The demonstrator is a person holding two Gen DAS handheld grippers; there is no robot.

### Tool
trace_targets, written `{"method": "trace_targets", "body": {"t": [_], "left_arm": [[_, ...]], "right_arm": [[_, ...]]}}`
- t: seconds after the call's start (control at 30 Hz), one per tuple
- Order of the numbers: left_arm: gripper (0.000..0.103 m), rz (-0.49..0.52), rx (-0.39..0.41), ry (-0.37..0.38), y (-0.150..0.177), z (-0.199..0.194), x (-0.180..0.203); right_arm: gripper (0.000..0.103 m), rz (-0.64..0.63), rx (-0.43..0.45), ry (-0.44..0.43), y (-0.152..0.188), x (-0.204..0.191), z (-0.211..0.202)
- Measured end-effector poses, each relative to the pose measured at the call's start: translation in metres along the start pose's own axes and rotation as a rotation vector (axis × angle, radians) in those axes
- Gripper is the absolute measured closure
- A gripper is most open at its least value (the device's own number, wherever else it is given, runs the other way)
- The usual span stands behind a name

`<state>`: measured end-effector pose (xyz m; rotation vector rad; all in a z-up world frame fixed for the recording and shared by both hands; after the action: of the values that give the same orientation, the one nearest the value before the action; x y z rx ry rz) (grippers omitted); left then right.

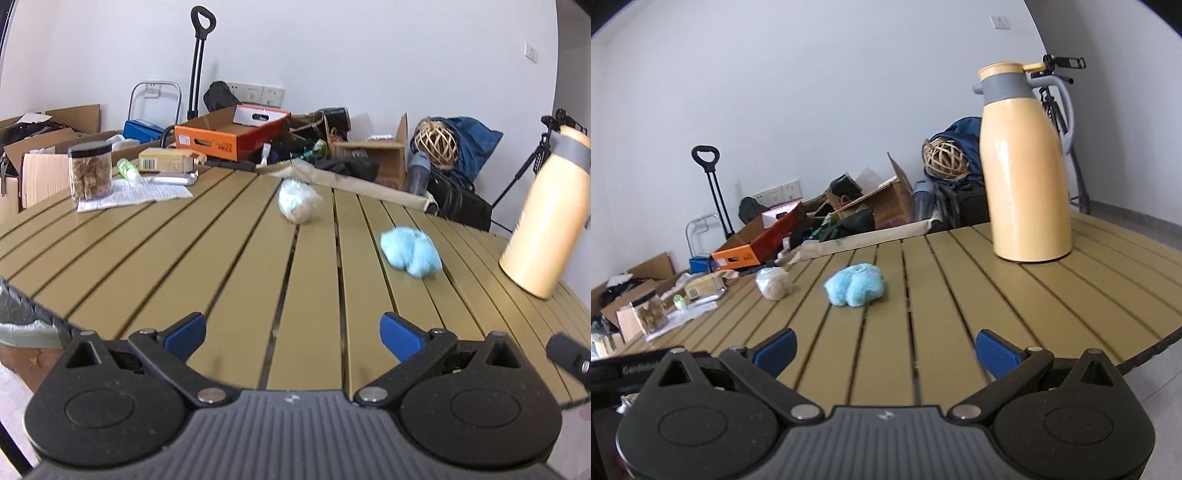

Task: Collect trash
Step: 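Close the right tool on the blue plush toy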

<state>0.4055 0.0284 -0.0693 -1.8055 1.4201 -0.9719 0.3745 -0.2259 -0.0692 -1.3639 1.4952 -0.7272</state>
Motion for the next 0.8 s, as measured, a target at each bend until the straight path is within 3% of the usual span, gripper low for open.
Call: {"method": "trace_targets", "body": {"t": [0.3,0.8], "left_arm": [[0.000,-0.027,0.002,-0.015,-0.038,0.025,-0.018],[0.000,-0.048,0.006,-0.071,-0.082,0.068,-0.065]], "right_arm": [[0.000,-0.054,0.014,-0.021,-0.014,-0.020,0.027],[0.000,-0.173,-0.090,0.076,-0.051,-0.060,0.138]]}}
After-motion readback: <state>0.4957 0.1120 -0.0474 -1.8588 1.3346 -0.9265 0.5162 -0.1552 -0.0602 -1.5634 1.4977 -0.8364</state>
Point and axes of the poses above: each gripper's, at about its wrist camera, not at the fingertips, and z roughly the way its jaws point, x to its right, y to its underside, the point moved 6 cm from there along z, roughly the way its jaws point, and after that the axes turned 2 degrees about -x, right-handed, at the moved point
